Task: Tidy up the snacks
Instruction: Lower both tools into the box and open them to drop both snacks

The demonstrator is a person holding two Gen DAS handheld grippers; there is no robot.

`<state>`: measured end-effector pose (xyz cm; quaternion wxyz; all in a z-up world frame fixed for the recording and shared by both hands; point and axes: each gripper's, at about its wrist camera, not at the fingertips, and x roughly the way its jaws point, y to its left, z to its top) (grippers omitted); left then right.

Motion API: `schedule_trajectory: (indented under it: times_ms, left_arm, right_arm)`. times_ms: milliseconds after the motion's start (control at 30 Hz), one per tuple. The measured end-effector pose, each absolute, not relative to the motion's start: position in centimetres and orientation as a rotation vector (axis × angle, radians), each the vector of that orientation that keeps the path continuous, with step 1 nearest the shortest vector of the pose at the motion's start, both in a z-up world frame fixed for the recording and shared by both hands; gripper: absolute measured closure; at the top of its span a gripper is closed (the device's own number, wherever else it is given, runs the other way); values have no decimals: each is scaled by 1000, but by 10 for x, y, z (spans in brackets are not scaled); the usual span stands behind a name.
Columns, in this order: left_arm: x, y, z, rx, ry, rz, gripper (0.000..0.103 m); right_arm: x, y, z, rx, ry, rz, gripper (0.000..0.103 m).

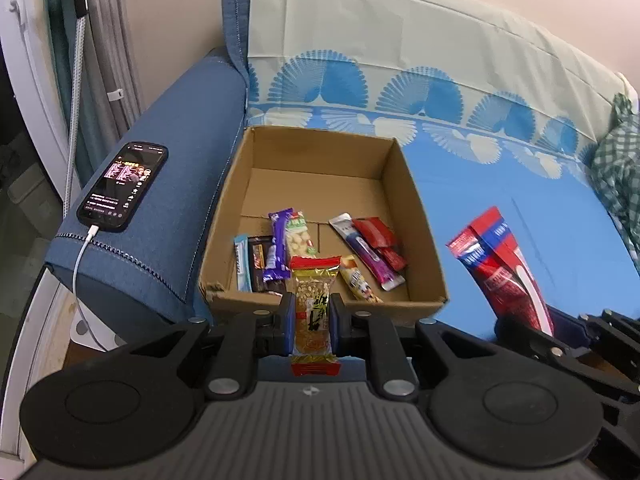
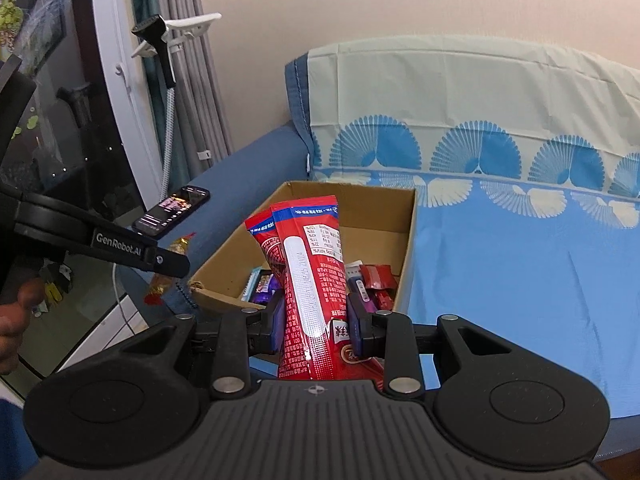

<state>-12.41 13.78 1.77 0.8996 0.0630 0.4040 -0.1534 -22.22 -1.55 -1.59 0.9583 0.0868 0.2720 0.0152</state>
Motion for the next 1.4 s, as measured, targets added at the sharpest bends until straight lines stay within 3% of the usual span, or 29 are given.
schedule_trajectory:
  times_ms: [1400]
  left_arm:
    - [106,98,-85,197,1003,-282,85]
  right_arm:
    - [1,-50,-97,238,764,-28,71]
